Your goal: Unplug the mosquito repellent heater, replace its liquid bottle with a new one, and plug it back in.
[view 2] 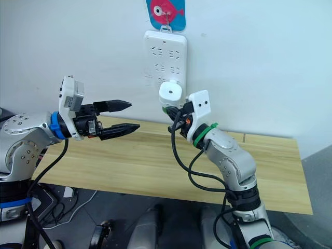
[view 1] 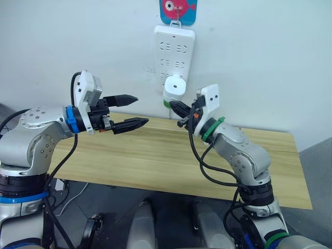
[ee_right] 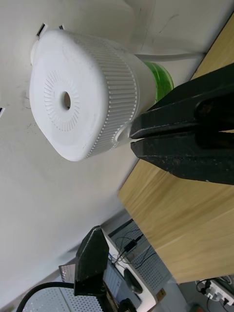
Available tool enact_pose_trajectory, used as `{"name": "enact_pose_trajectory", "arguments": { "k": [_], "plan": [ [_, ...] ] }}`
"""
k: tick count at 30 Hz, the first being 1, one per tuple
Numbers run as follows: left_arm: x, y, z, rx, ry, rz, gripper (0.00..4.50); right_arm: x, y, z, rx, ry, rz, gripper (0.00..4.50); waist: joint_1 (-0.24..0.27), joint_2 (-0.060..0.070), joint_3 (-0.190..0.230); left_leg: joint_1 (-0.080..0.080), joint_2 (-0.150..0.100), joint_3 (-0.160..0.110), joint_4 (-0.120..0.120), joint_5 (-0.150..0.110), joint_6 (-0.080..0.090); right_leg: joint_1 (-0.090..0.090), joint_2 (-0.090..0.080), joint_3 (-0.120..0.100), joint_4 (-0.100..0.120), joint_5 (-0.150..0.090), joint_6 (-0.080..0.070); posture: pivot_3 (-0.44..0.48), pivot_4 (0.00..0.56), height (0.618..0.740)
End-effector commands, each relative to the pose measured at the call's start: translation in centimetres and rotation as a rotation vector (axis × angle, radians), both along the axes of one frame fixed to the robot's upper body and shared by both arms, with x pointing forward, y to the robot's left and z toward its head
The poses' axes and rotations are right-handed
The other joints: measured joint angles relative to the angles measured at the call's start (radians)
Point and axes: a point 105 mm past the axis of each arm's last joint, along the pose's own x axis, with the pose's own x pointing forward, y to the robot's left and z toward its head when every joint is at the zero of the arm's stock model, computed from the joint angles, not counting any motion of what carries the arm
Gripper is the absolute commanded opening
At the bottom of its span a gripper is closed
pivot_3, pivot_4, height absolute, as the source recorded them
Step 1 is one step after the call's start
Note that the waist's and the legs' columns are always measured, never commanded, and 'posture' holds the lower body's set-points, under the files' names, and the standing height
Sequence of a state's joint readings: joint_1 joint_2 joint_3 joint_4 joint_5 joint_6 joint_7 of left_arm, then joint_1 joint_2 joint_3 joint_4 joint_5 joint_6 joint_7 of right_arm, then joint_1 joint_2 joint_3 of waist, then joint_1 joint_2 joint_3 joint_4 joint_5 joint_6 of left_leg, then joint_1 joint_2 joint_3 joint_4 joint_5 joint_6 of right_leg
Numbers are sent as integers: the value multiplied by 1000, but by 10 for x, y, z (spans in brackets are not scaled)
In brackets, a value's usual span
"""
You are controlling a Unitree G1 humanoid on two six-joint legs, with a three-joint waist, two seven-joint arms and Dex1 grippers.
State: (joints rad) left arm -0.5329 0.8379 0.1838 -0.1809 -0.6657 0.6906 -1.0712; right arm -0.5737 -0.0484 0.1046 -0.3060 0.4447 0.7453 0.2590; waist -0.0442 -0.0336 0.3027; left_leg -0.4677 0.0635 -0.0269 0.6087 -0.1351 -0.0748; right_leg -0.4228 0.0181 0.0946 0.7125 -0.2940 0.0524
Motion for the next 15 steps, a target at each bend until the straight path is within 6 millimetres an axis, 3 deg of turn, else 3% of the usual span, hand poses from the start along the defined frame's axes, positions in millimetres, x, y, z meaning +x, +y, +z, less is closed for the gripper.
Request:
{"name": "enact_pose_trajectory", "arguments": {
  "k": [1,8,15],
  "plan": [
    [-3,-1,10,4,-46,-11,4500,9,-20,26,100,-60,-105,81,0,0,0,0,0,0,0,0,0,0,0,0,0,0,0,9,270,740],
    [-3,-1,11,3,-46,-11,4500,12,-32,29,192,-7,-143,81,6,0,0,0,0,0,1,0,0,0,0,0,0,0,1,6,268,740],
    [-2,-2,11,4,-48,-14,4500,8,-29,27,135,-27,-106,81,12,0,0,0,0,1,1,1,0,0,0,1,0,0,1,6,264,740]
  ]
}}
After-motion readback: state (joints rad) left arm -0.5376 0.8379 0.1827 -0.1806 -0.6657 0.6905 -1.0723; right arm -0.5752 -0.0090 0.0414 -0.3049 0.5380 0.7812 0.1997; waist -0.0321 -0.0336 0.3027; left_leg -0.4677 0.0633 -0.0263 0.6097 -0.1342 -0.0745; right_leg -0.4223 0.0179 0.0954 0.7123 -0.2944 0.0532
